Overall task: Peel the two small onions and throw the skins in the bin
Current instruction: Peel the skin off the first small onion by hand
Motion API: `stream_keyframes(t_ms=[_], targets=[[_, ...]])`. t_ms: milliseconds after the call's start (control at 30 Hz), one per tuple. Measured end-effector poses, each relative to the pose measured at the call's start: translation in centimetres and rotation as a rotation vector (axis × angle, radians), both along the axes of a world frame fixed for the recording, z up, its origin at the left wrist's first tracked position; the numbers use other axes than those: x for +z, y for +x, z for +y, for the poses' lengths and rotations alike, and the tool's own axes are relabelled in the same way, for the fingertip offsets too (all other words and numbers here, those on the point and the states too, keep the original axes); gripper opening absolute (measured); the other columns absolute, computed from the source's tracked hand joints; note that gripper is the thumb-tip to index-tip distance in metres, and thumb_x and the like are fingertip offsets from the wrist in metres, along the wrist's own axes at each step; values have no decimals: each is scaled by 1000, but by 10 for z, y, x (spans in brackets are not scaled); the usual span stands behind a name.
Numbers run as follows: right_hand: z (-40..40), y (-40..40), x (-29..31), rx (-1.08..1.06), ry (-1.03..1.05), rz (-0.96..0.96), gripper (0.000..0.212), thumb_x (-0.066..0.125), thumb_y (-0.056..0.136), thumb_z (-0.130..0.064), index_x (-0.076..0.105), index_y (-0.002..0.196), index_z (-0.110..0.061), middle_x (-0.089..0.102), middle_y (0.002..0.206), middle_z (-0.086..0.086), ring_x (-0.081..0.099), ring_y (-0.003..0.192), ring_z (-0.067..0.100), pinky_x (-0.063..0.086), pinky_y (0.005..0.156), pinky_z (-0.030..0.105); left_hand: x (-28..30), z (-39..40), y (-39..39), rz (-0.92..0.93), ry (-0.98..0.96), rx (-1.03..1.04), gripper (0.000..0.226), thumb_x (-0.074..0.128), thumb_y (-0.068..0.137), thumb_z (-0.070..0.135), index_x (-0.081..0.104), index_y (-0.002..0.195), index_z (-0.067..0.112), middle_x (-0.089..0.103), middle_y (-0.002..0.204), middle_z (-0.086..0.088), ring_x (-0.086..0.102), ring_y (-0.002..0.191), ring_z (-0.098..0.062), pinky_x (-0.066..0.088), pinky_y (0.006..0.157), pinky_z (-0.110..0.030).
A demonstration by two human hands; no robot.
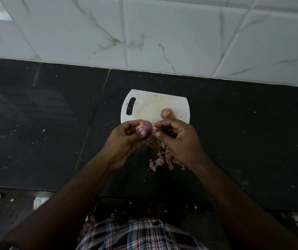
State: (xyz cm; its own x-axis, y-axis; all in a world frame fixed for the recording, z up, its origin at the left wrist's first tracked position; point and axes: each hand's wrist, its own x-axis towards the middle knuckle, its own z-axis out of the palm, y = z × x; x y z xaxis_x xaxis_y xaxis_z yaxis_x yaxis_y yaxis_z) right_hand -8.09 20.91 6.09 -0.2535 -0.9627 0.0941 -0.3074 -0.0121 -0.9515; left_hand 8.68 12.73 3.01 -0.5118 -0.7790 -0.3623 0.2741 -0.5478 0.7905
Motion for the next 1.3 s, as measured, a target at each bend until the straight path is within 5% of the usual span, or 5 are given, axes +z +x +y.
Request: stream_keyframes(t_ms=[300, 467, 667, 867, 1300], targets=[[-1, -25, -15, -26, 154, 314, 15, 75, 85, -20, 78, 99, -24, 67, 110, -11, 61, 105, 3, 51, 95, 30, 1, 3, 2, -4, 8, -28, 56, 71, 76, 1, 58, 129, 7, 64, 130, -16, 70, 108, -29, 61, 76, -28], [-12, -7, -1, 0, 105, 219, 29, 77, 84, -27, 73, 113, -22, 69, 108, -11, 64, 96, 0, 52, 81, 15, -2, 4, -2, 0, -56, -111, 53, 71, 76, -3, 62, 127, 8, 66, 128, -15, 68, 111, -27, 60, 81, -33], [-23, -1, -7, -131, 127, 137, 6, 74, 86, -13, 78, 89, -16, 74, 86, -7, 69, 85, 6, 57, 81, 28, 1, 6, -1, -48, -171, -175, 55, 73, 72, -3, 66, 125, 12, 65, 131, -11, 67, 114, -29, 60, 86, -35], [-24, -7, -6, -153, 213, -35, 22, 50, 102, -22, 70, 98, -14, 71, 93, 0, 69, 89, 17, 59, 74, 32, 1, 8, -1, -32, -197, -200, 52, 71, 75, 0, 65, 125, 13, 67, 126, -14, 68, 111, -27, 60, 87, -34], [-21, -4, -7, -159, 72, 126, 13, 66, 93, -20, 76, 93, -12, 73, 86, -2, 69, 83, 12, 59, 77, 36, 4, 11, -6, -76, -346, -261, 53, 69, 78, -15, 61, 125, 8, 70, 123, -7, 68, 114, -24, 56, 88, -29]])
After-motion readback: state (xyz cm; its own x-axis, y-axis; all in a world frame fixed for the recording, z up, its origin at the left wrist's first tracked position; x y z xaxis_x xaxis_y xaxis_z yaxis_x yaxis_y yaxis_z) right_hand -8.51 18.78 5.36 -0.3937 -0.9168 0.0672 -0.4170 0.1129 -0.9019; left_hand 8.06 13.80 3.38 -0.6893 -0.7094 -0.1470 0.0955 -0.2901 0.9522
